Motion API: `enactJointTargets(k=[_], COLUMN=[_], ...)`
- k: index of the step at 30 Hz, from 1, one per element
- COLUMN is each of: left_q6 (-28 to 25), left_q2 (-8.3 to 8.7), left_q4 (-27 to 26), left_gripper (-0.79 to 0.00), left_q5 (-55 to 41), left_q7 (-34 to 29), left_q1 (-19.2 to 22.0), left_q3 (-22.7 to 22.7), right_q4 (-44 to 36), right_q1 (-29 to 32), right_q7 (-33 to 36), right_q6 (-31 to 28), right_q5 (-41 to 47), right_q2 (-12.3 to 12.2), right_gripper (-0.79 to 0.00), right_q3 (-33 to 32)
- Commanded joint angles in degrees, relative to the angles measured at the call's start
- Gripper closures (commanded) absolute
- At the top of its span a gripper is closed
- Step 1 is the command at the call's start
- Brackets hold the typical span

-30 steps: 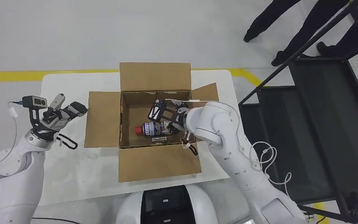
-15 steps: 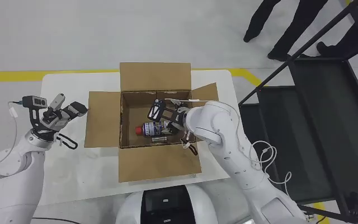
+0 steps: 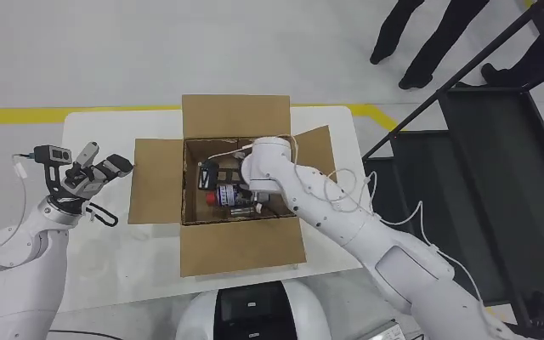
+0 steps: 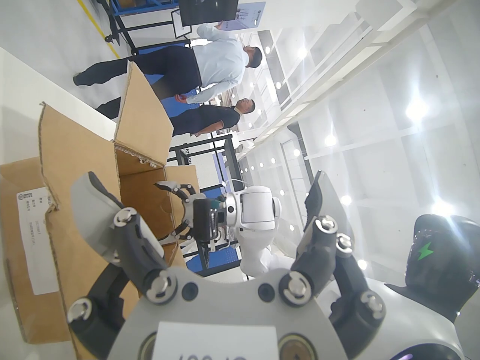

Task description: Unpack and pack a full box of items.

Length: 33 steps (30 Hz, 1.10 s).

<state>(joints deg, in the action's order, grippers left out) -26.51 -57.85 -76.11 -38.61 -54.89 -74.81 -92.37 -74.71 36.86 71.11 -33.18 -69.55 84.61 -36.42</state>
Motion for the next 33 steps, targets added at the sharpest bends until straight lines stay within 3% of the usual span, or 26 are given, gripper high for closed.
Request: enactJointTargets(k=[1,7,19,23,25,33], left_q6=[0.0,0.0,0.0,0.0,0.0,0.0], left_q2=[0.0,0.0,0.0,0.0,0.0,0.0], left_q4=[0.0,0.0,0.0,0.0,0.0,0.0], left_gripper=[-0.785,-0.785,-0.785,-0.785,-0.785,-0.785], left_q5=[-0.1,-0.1,-0.1,-0.1,-0.1,-0.1], left_q7=[0.0,0.0,0.0,0.0,0.0,0.0], left_q1=[0.0,0.0,0.0,0.0,0.0,0.0], left_q3=[0.0,0.0,0.0,0.0,0.0,0.0], right_q4=[3.7,10.4,21.4,25.4,27.4,33.6], right_q1=[-2.4,-6.1,-8.6,-8.7,-9.0,-10.0], right_q7=[0.0,-0.3,-5.2,-8.1,-9.6,-12.8], right_q6=[0.0,-0.3,0.0,0.4,0.4,0.7], right_q5=[2.7,6.3,5.2,4.6,4.3,4.2], right_q2=[0.6,2.3,6.3,7.8,8.6,11.7], right_gripper=[-0.785,-0.785,-0.782,-0.723,-0.653,-0.674], right_q3=[3.5,9.4,13.9,15.0,15.5,16.8])
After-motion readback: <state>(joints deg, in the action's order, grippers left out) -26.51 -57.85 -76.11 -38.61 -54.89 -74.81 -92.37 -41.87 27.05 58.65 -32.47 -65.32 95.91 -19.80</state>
